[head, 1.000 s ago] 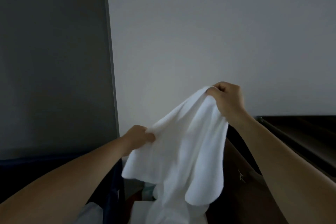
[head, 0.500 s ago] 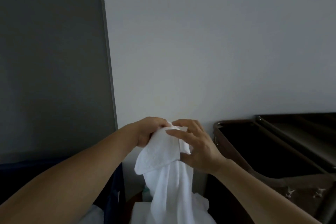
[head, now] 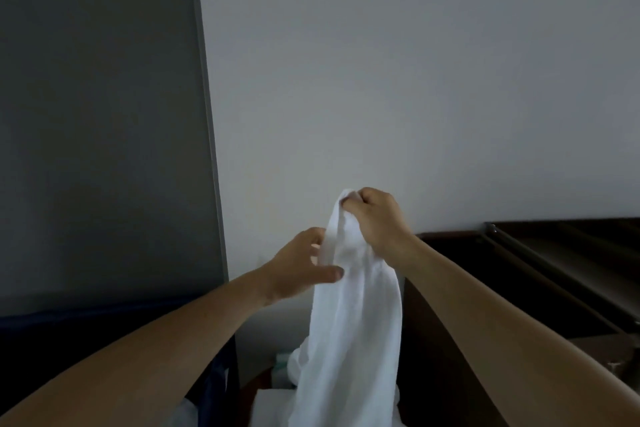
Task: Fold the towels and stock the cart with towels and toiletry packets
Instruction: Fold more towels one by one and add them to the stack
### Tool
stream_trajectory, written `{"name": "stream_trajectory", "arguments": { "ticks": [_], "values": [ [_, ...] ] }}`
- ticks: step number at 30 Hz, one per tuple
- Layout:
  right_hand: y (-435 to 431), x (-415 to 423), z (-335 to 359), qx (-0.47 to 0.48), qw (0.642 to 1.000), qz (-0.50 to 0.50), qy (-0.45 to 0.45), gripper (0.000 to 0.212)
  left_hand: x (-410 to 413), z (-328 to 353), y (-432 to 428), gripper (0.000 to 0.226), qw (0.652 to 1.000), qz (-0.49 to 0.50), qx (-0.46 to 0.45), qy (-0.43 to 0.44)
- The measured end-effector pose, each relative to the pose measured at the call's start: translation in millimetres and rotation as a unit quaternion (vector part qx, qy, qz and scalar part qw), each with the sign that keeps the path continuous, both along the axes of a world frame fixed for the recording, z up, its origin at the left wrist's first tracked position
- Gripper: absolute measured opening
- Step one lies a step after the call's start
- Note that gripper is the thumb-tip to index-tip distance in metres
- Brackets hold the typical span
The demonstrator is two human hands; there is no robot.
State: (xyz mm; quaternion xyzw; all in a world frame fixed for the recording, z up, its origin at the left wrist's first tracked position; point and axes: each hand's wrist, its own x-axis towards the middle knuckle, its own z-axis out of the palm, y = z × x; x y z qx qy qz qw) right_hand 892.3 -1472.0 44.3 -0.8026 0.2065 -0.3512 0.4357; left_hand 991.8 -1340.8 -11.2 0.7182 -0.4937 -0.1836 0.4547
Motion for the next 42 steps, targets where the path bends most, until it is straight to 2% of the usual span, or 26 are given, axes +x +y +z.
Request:
{"name": "stream_trajectory", "arguments": {
  "ticks": [2, 4, 8, 9, 11, 13, 15, 17, 20, 22, 24, 27, 29, 30, 31, 33, 35, 37, 40, 42],
  "values": [
    [3, 2, 13, 0.014, 1.000, 0.002, -0.015, 0.040, -3, -10, -3, 0.053, 0.994, 0.066, -0.009, -0.082],
    [5, 1, 30, 0.034, 0.998, -0.001, -0.046, 0.036, -1, -20, -5, 0.042, 0.989, 0.094, 0.001, -0.112],
    [10, -8, 62, 0.107, 0.978, 0.013, -0.179, 0.008, 11, -33, -9, 0.029, 0.980, 0.061, 0.129, -0.137],
    [10, -11, 69, 0.124, 0.972, 0.018, -0.201, 0.008, 13, -36, -10, 0.026, 0.980, 0.042, 0.141, -0.135],
    [8, -18, 81, 0.175, 0.959, 0.016, -0.222, 0.012, 14, -43, -11, 0.019, 0.990, 0.009, 0.124, -0.071],
    [3, -25, 86, 0.229, 0.950, 0.032, -0.209, 0.016, 8, -44, -14, 0.038, 0.996, -0.021, 0.085, -0.015],
    [1, -30, 86, 0.248, 0.948, 0.064, -0.189, 0.024, 5, -44, -24, 0.036, 0.997, -0.027, 0.072, -0.007],
    [-1, -35, 84, 0.224, 0.954, 0.075, -0.183, 0.028, 7, -47, -34, 0.036, 0.997, 0.002, 0.077, 0.019],
    [-22, -51, 88, 0.175, 0.964, -0.019, -0.198, 0.027, 15, -36, -28, 0.040, 0.995, 0.057, 0.075, 0.030],
    [-46, -63, 86, 0.148, 0.961, -0.101, -0.209, 0.024, 18, -13, -22, 0.044, 0.994, 0.102, 0.028, 0.015],
    [-60, -67, 78, 0.081, 0.972, -0.136, -0.173, 0.017, 15, 25, -23, 0.043, 0.989, 0.135, -0.054, -0.004],
    [-49, -59, 58, 0.008, 0.991, -0.063, -0.116, 0.022, -2, 86, -33, 0.038, 0.977, 0.109, -0.110, -0.146],
    [-32, -55, 48, 0.035, 0.994, 0.058, -0.090, 0.026, -16, 108, -40, 0.036, 0.964, 0.064, -0.104, -0.235],
    [-25, -55, 45, 0.064, 0.990, 0.112, -0.060, 0.030, -19, 111, -42, 0.035, 0.963, 0.050, -0.103, -0.243],
    [-20, -55, 42, 0.093, 0.985, 0.146, -0.027, 0.029, -19, 110, -43, 0.034, 0.966, 0.047, -0.104, -0.231],
    [-18, -54, 37, 0.120, 0.982, 0.144, -0.004, 0.031, -17, 99, -41, 0.033, 0.977, 0.058, -0.111, -0.172],
    [-20, -52, 38, 0.095, 0.991, 0.086, -0.039, 0.043, -13, 80, -34, 0.026, 0.993, 0.032, -0.111, -0.036],
    [-22, -49, 46, 0.080, 0.989, 0.069, -0.104, 0.045, -11, 57, -28, 0.024, 0.992, -0.029, -0.084, 0.094],
    [-21, -47, 66, 0.074, 0.976, 0.101, -0.178, 0.036, -11, 22, -20, 0.050, 0.989, -0.067, -0.019, 0.129],
    [-23, -47, 81, 0.089, 0.964, 0.100, -0.230, 0.035, -7, 1, -17, 0.046, 0.990, -0.068, 0.027, 0.124]
  ]
}}
